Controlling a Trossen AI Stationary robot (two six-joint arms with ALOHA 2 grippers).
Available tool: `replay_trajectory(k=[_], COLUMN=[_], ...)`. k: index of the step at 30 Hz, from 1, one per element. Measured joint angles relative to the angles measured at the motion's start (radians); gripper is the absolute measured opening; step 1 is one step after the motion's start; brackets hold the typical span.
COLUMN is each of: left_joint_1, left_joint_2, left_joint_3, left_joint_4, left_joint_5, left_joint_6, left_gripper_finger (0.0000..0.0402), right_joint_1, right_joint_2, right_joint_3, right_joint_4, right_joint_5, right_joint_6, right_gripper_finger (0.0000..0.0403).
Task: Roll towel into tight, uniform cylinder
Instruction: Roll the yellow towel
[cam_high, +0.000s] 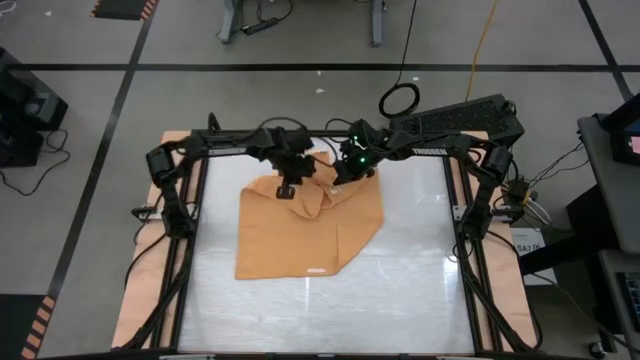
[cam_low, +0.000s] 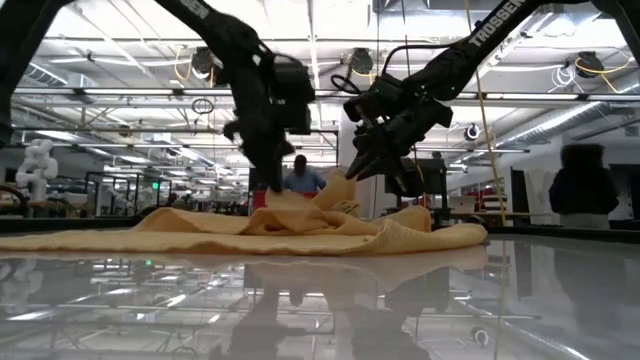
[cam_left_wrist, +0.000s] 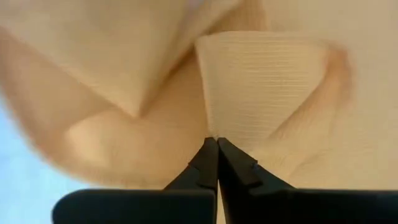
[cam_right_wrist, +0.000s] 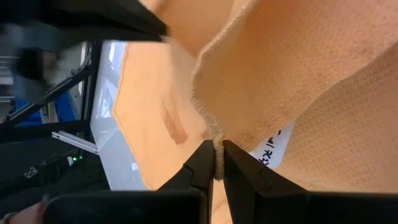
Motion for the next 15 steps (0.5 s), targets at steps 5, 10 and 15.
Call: replay_trajectory(k=[5, 10, 15], left_joint_1=[0.019, 0.023, 0.022], left_joint_2=[-0.097, -0.091, -0.097], left_joint_3=[0.026, 0.023, 0.026], left_joint_4=[0.02, 0.045, 0.108], left_joint_5=[0.031, 0.062, 0.066], left_joint_6=[-0.002, -0.047, -0.104], left_gripper_finger=[0.0002, 0.0001, 0.0001], right_joint_1=[-0.001, -0.001, -0.001], right_joint_2=[0.0, 0.0, 0.0], right_joint_3=[0.0, 0.0, 0.0], right_joint_4=[0.023, 0.086, 0.194], right_joint_5=[-0.001, -0.006, -0.007], right_joint_6=[0.001, 0.05, 0.104], right_gripper_finger=[0.0025, 0.0025, 0.0025])
